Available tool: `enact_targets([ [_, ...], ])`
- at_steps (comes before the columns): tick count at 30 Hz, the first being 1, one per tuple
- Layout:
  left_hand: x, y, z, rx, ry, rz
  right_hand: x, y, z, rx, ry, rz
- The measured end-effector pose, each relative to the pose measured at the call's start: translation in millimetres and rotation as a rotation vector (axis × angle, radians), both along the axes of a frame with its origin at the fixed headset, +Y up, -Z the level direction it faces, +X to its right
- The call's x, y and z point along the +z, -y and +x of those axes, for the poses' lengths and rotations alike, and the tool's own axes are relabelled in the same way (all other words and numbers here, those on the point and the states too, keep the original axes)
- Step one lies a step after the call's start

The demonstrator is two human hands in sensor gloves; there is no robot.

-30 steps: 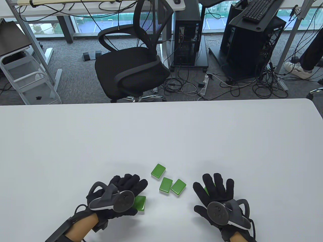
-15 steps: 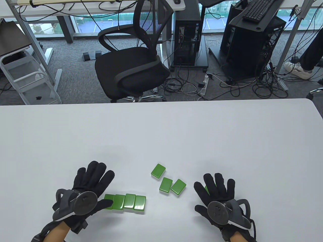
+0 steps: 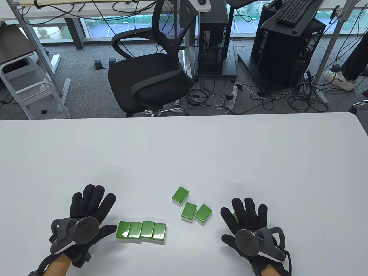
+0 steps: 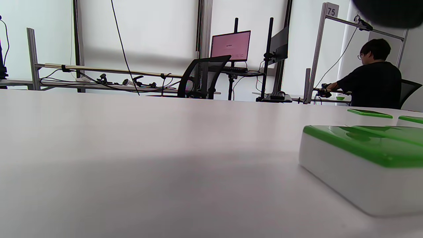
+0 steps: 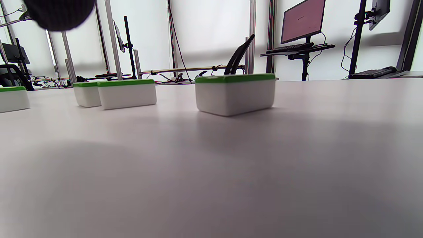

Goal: Flip mahjong tiles upright in a row

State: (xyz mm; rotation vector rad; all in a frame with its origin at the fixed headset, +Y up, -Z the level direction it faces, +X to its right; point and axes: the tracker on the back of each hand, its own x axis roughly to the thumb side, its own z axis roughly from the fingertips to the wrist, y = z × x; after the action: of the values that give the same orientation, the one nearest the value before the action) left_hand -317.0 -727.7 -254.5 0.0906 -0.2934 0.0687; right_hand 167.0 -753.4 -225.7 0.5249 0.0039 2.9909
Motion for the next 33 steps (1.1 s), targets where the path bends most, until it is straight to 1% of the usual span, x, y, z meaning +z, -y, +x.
enact_targets([
  [4,0.1,0.2,0.6,0.002,0.014,0.000,-1.8,-1.1,-8.3,0.009,-0.005,-0.035],
  [9,0.3,0.2,0.8,0.012,0.030,0.003,-11.8,-2.7,-36.6,0.060,-0.063,-0.120],
  [10,0.4,0.1,1.0,0.015,0.032,0.004,-17.0,-3.3,-47.4,0.089,-0.082,-0.154],
  [14,0.0,2.5,1.1,0.018,0.039,-0.007,-35.1,-2.4,-80.0,0.139,-0.111,-0.229],
  [18,0.2,5.1,1.8,0.006,0.044,-0.019,-53.8,4.9,-117.0,0.180,-0.084,-0.283],
  [21,1.0,3.5,2.4,0.009,0.052,-0.011,-65.2,11.4,-137.4,0.198,-0.048,-0.266],
  [24,1.4,2.8,2.7,0.016,0.060,-0.006,-73.2,16.9,-149.0,0.213,-0.025,-0.246],
  [27,1.0,3.9,3.0,0.013,0.065,-0.012,-78.1,19.8,-154.4,0.233,-0.009,-0.254],
  [33,0.7,4.0,2.7,0.016,0.063,-0.023,-77.7,21.8,-153.8,0.187,-0.046,-0.173],
])
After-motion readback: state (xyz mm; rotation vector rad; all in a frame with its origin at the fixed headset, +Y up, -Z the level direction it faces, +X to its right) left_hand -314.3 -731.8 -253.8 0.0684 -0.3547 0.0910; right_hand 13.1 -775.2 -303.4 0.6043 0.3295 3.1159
